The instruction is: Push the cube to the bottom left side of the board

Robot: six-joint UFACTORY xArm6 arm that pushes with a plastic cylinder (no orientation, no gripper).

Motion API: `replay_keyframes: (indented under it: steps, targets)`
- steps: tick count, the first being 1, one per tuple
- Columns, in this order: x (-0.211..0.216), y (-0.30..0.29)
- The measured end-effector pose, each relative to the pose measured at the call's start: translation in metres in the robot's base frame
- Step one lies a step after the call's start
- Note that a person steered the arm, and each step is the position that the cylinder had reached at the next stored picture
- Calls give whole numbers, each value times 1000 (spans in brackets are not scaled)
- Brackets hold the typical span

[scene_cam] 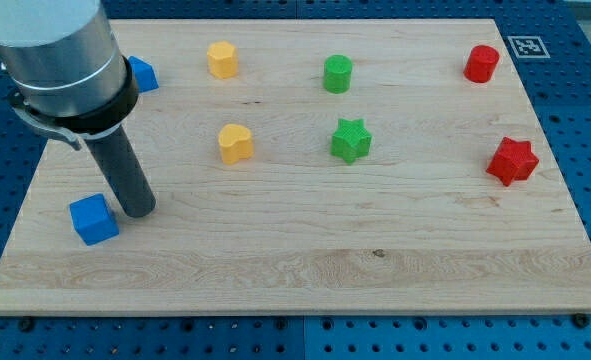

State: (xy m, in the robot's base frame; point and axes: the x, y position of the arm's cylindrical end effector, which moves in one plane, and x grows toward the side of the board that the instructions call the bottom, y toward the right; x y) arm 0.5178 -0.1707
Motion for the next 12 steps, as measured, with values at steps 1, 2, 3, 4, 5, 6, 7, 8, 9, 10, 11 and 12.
replay_keyframes:
  steps: [1,2,3,4,5,6,7,8,9,10,11,12]
  targets:
    - [3,-9]
    - [7,-23]
    - [-19,-24]
    - [-14,-34]
    - [11,-35]
    - [24,-33]
    - [17,-38]
    - [-21,-54]
    - [1,-62]
    - [15,-64]
    - [33,-60]
    - [38,-60]
